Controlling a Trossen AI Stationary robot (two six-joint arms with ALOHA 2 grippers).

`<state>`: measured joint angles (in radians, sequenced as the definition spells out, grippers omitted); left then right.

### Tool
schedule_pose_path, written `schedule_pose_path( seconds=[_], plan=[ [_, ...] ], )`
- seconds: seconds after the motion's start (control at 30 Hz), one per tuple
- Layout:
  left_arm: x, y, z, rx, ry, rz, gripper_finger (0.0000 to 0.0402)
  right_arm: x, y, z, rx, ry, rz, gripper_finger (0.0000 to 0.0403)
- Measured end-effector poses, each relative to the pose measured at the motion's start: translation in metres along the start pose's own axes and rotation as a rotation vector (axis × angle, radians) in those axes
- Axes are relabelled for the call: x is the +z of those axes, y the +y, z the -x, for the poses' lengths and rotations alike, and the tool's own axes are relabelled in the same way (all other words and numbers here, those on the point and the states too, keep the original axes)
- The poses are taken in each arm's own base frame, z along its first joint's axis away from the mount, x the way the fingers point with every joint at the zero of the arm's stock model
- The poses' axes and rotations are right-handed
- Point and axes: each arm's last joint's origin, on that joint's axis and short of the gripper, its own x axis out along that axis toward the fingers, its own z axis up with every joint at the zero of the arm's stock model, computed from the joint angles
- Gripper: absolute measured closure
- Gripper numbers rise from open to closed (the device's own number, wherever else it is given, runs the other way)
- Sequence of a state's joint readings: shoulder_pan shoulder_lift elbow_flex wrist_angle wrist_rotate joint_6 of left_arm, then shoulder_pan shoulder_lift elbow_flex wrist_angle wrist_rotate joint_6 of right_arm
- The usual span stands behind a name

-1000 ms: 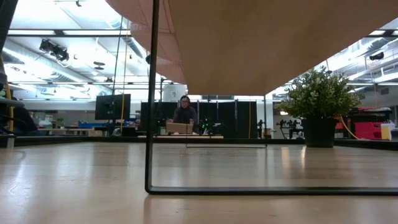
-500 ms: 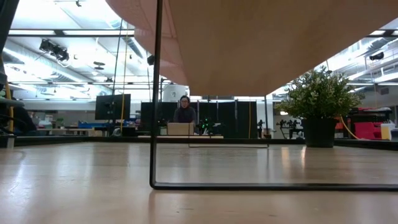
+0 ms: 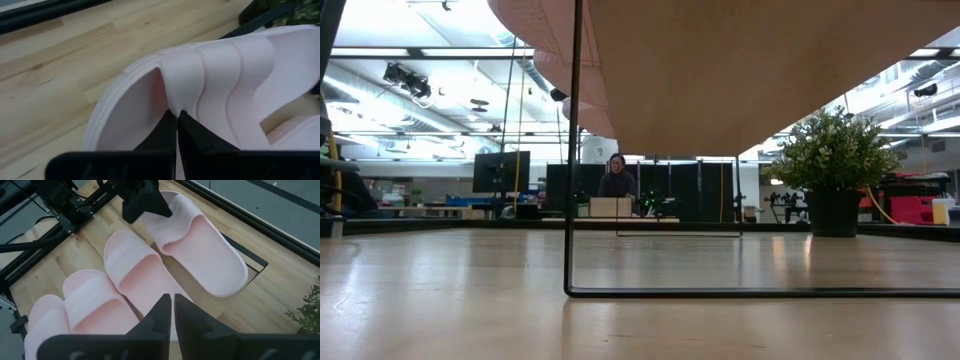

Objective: Pick and place slides into the shelf
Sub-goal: Put the pink slipper on the shelf

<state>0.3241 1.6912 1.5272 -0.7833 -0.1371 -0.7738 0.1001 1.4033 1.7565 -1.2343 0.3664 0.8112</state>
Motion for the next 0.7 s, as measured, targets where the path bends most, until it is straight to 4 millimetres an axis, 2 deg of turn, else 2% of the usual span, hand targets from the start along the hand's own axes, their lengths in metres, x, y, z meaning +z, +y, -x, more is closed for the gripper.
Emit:
schedule_pose_path(
  seconds=[0.7],
  plan=[
    [0.009, 0.006, 0.065, -0.131, -0.126, 0.056, 0.0398, 0.000, 0.000, 0.000, 0.000, 0.000, 0.000, 0.0374]
  ],
)
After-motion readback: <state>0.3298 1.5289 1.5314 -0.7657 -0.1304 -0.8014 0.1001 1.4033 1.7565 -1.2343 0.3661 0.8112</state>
